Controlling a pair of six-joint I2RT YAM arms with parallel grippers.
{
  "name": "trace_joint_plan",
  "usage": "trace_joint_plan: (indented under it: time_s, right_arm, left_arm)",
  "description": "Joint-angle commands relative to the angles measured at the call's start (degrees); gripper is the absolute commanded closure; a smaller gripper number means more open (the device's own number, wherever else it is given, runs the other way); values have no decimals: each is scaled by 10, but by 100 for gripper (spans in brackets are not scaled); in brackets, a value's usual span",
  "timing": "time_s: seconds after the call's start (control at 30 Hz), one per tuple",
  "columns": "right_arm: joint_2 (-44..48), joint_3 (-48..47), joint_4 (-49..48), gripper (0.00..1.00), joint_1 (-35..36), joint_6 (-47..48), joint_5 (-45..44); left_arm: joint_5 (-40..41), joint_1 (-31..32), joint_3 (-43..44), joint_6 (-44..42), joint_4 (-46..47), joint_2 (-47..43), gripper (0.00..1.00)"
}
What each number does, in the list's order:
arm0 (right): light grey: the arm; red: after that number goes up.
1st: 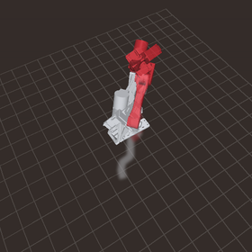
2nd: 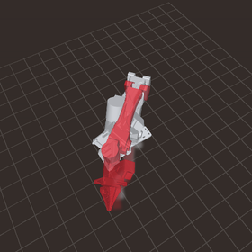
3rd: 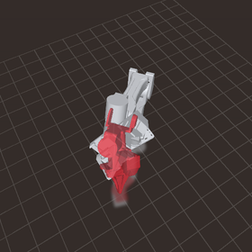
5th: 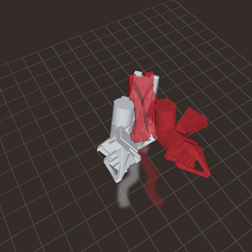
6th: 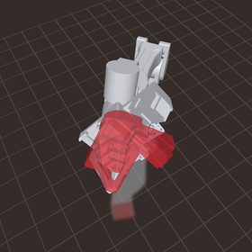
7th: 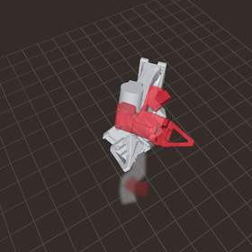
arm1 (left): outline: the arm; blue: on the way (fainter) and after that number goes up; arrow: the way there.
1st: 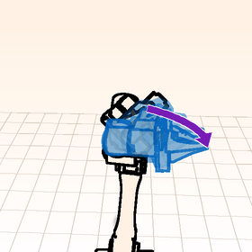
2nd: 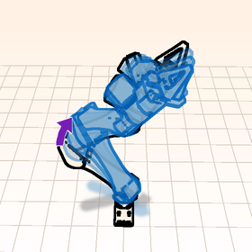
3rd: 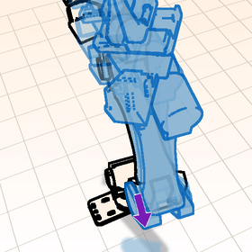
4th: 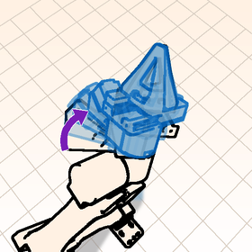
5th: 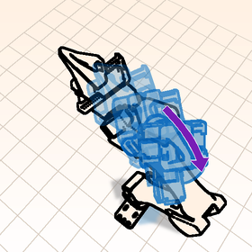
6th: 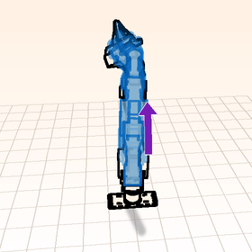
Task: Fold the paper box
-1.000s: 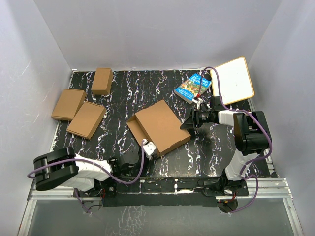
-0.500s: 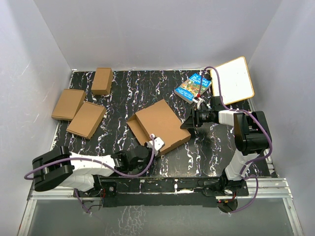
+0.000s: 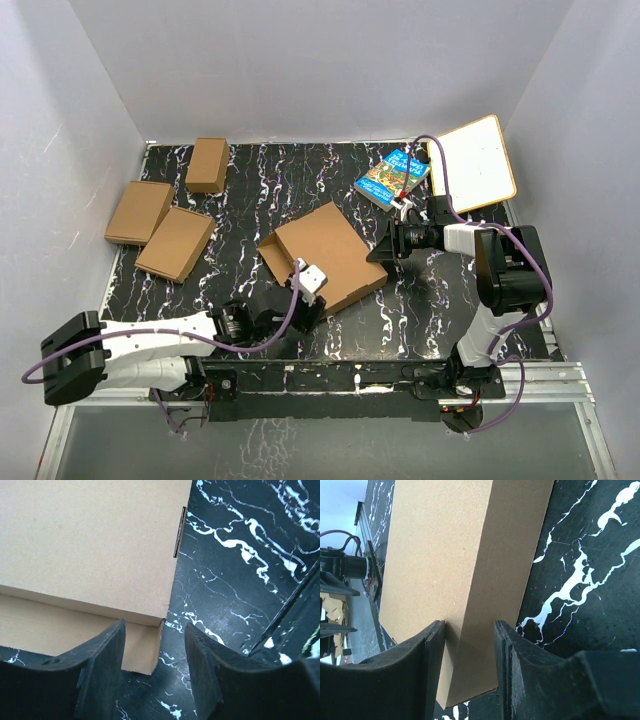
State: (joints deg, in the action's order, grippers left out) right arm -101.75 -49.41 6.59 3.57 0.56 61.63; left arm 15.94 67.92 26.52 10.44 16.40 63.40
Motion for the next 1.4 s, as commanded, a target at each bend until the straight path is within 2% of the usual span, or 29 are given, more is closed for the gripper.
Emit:
trace_joint_plan:
  time_s: [0.0,0.13,0.3,0.4,0.57,0.7,0.8,0.97,1.17,1.37]
  right_arm:
    - [-21,-9,1,55,-1,37,-70]
    - [-23,-10,2,55,-1,37,-69]
    - [-24,-10,3,55,-1,39,-69]
    - [-25,-10,3,55,-1,39,-68]
    - [-27,-13,7,55,0,41,-66]
    - [-28,-14,8,55,0,41,-66]
    - [-28,-14,9,55,0,42,-66]
    - [-32,-16,11,55,0,43,-66]
    - [-34,-18,13,55,0,45,-66]
    - [-35,-20,15,54,1,45,-64]
  left_arm:
    - [20,-15,49,54,-101,-46,47]
    - [-22,-75,78,116,-137,-69,40]
    - [-67,-159,81,199,-145,-95,21]
    - [-91,-212,73,243,-150,-113,14]
    - [-189,-328,43,317,-136,-112,6]
    - [-250,-422,-2,369,-81,-91,3]
    - [-283,-470,-32,394,-23,-61,3]
    - [-322,-513,-63,419,88,11,3]
    - [-347,-531,-84,444,232,97,3]
    - [-350,-535,-75,451,281,147,3]
